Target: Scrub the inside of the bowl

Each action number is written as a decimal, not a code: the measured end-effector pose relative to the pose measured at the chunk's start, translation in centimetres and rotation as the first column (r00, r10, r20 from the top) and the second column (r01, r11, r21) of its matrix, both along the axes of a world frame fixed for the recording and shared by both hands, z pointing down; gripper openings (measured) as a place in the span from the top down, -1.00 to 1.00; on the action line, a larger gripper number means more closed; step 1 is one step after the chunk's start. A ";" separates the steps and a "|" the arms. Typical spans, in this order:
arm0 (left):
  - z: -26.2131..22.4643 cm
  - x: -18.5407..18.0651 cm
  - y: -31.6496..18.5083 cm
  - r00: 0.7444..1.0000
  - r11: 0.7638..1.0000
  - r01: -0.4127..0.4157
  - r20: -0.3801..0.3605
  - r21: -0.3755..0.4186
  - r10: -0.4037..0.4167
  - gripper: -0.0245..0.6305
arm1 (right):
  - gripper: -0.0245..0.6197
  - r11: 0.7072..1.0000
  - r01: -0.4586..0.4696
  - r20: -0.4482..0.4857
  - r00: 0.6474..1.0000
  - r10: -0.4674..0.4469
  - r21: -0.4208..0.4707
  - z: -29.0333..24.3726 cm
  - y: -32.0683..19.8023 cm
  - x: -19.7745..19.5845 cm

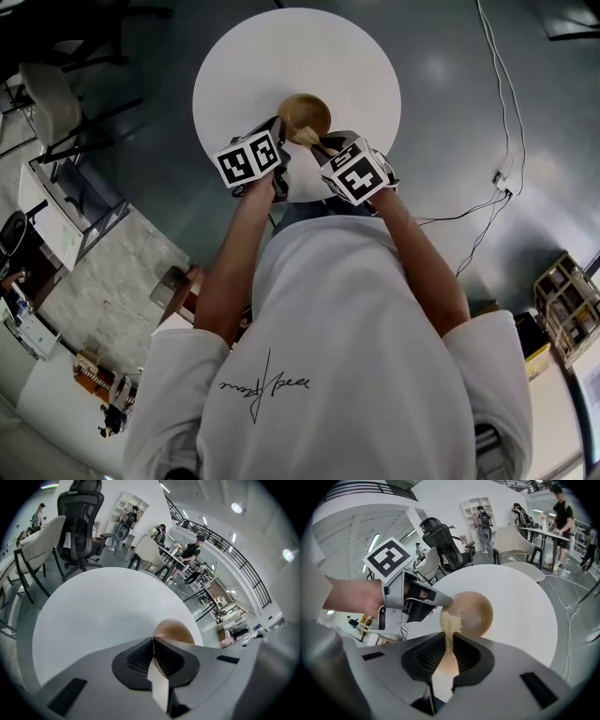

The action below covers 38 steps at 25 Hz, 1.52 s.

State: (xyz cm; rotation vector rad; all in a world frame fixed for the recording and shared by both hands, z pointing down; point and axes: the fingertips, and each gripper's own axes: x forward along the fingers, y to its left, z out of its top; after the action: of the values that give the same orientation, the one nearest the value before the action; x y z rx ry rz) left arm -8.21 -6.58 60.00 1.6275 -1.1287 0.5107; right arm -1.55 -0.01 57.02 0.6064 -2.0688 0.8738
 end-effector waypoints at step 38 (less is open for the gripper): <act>-2.7 -0.5 -0.7 0.987 0.986 -0.137 0.097 0.091 0.128 0.79 | 0.73 0.999 0.007 0.052 0.999 -0.005 -0.053 -0.3 0.7 -3.5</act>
State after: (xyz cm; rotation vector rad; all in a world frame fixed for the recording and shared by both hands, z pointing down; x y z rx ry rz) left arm -8.75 -7.28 57.28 1.7884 -1.1318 0.6302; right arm -5.06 0.64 56.74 0.5541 -2.0857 0.9473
